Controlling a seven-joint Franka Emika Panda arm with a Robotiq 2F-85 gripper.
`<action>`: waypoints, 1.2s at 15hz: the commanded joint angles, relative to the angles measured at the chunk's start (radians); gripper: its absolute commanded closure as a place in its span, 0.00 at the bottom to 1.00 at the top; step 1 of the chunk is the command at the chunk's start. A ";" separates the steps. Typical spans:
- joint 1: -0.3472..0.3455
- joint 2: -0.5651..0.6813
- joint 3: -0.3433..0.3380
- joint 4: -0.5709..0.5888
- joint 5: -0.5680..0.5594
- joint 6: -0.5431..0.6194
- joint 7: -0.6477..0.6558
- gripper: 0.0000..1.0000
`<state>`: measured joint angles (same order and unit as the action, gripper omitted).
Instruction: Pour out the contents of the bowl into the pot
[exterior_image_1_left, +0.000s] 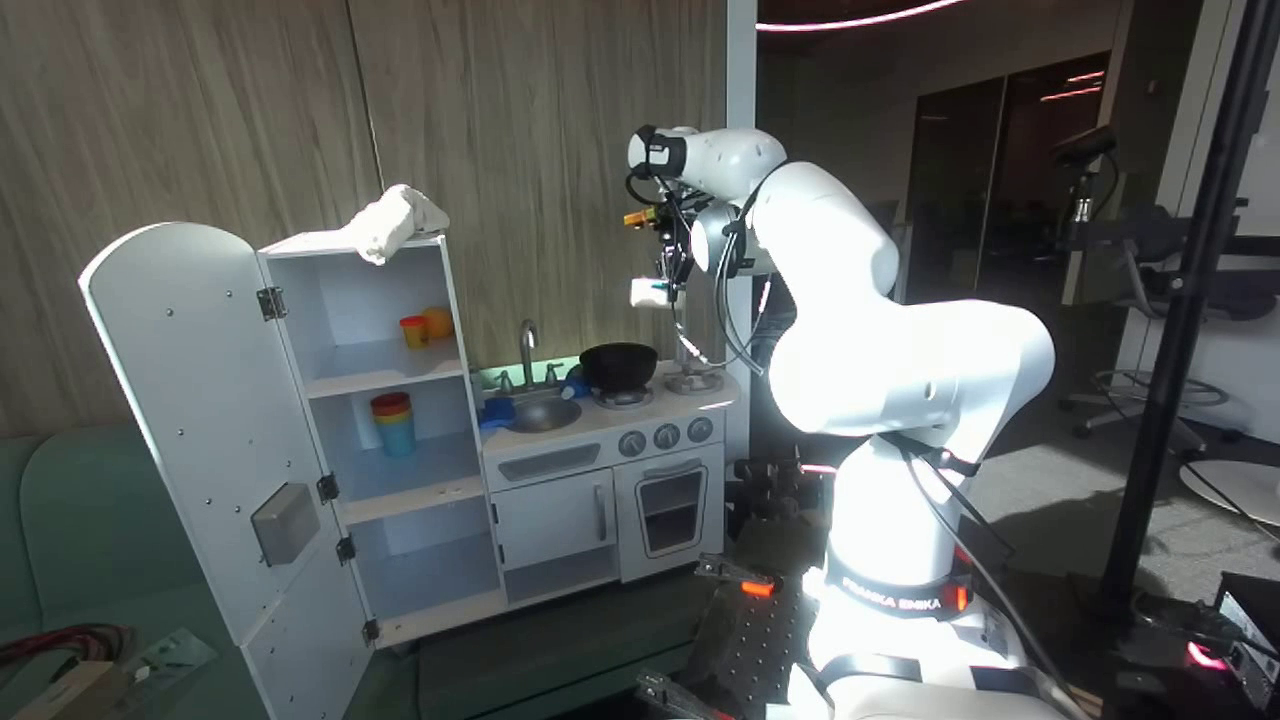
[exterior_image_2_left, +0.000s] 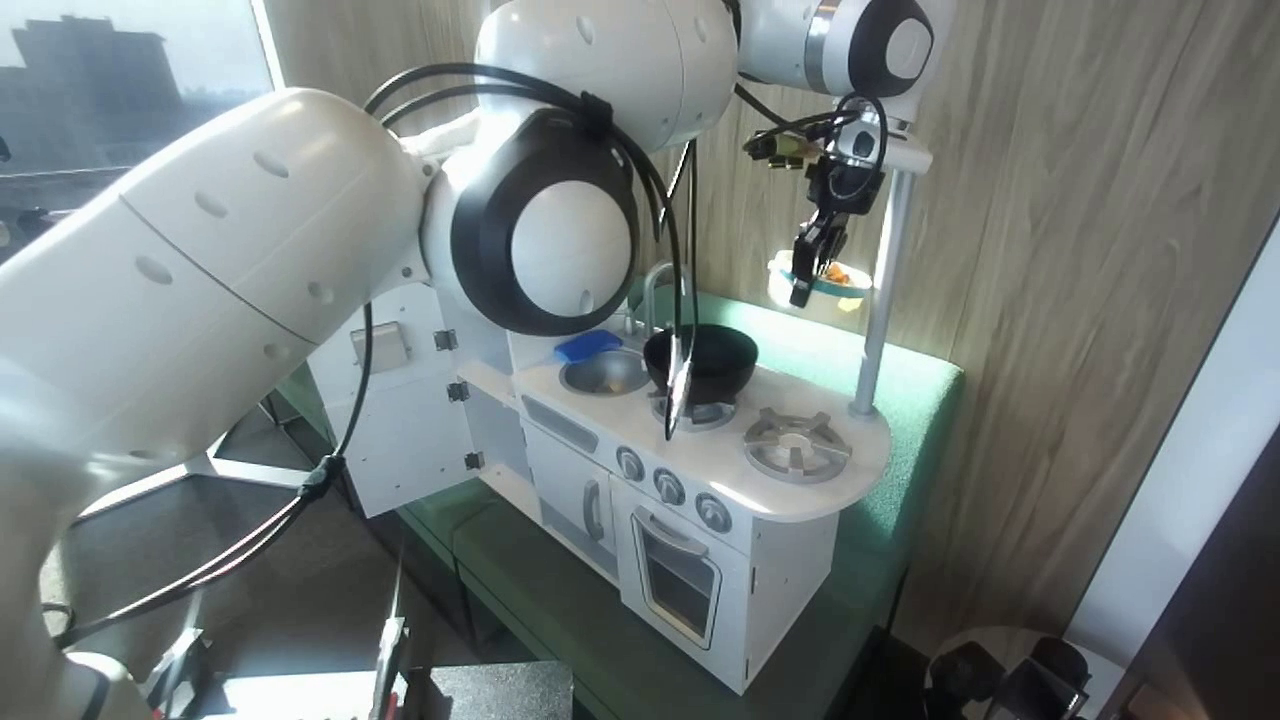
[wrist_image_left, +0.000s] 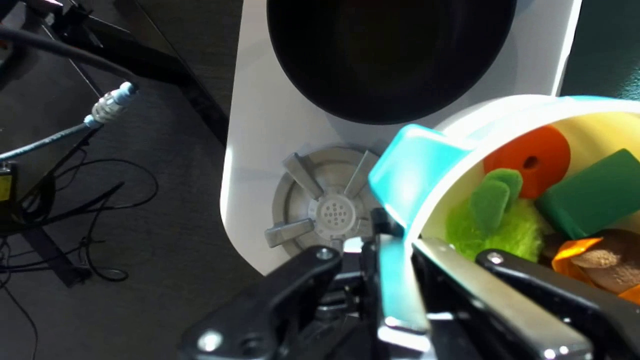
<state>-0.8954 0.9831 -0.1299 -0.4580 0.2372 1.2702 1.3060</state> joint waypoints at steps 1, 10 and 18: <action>0.022 0.014 -0.014 0.018 -0.053 -0.010 0.087 0.99; 0.085 0.091 -0.032 0.031 -0.150 -0.173 0.147 0.99; 0.057 0.192 -0.012 0.014 -0.104 -0.133 0.240 0.99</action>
<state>-0.8269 1.1472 -0.1475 -0.4561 0.1255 1.1112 1.5303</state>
